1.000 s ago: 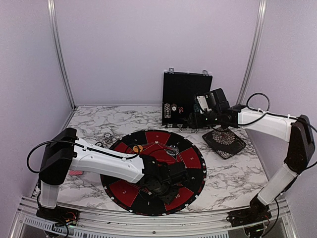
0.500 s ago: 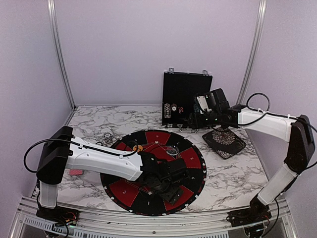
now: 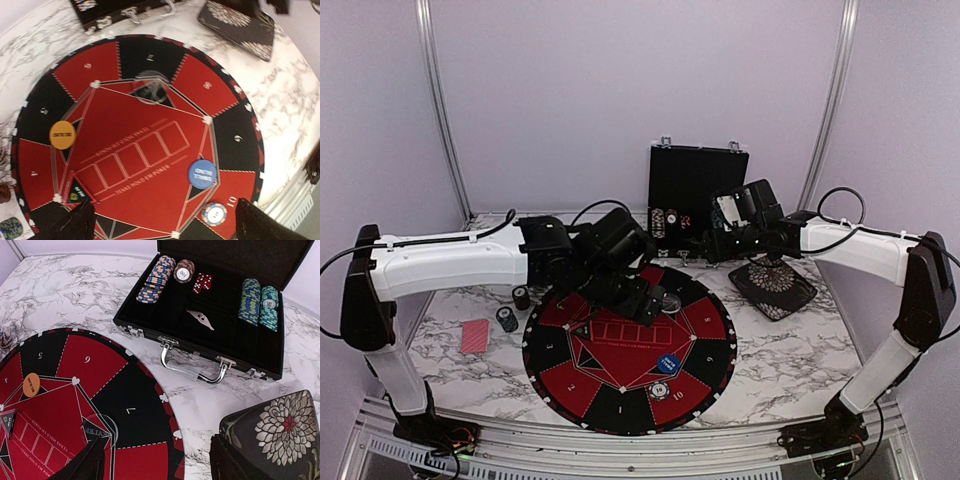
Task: Distribute texas hold em gaming equipment
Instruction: Pick up the pile of poker chips from the pile of poker chips.
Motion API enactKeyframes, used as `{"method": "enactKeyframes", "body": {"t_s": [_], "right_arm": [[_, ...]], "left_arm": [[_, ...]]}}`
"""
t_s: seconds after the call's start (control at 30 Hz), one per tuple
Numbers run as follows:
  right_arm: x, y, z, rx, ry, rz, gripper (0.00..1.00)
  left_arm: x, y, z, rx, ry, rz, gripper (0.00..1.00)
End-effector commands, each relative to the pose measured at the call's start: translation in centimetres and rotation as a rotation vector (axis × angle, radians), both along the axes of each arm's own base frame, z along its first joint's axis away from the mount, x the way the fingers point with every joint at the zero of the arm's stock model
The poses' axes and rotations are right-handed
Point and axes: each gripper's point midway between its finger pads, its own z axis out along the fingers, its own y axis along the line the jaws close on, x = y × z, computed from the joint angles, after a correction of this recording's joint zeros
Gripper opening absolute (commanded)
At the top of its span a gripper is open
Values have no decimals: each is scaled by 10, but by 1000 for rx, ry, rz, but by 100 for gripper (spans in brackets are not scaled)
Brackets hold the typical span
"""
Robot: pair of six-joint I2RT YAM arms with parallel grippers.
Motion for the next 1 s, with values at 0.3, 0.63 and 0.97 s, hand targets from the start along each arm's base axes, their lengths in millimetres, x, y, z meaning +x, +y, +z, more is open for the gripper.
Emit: {"method": "enactKeyframes", "body": {"t_s": [0.3, 0.63, 0.97], "right_arm": [[8, 31, 63, 196, -51, 83, 69], [22, 47, 63, 189, -43, 130, 69], [23, 45, 48, 169, -19, 126, 69]], "left_arm": [[110, 154, 5, 126, 7, 318, 99], [148, 214, -25, 174, 80, 439, 99], [175, 243, -59, 182, 170, 474, 94]]}}
